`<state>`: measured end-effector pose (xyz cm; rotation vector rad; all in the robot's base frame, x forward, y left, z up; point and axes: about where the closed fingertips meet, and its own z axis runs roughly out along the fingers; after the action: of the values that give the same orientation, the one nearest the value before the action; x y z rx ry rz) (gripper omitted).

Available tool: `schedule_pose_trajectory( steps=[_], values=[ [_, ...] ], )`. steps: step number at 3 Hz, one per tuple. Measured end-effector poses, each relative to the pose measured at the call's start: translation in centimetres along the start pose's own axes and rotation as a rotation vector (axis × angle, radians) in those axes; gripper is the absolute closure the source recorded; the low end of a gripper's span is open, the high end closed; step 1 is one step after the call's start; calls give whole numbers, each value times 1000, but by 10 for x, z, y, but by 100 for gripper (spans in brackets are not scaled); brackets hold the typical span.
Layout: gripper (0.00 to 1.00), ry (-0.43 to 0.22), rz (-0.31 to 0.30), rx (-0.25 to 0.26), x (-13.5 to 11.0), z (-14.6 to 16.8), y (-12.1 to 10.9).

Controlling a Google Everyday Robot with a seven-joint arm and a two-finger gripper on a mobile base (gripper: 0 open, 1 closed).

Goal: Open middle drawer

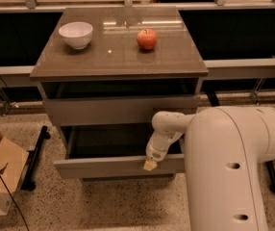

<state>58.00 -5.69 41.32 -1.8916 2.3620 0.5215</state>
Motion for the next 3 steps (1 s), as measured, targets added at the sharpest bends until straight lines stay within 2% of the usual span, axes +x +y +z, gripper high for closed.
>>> schedule_pose_trajectory(
  steps=[1,2,3],
  values=[
    [67,-25,39,-26,12,6,33],
    [44,-25,39,-26,12,6,33],
    [13,-88,149,-38,28,10,83]
  ],
)
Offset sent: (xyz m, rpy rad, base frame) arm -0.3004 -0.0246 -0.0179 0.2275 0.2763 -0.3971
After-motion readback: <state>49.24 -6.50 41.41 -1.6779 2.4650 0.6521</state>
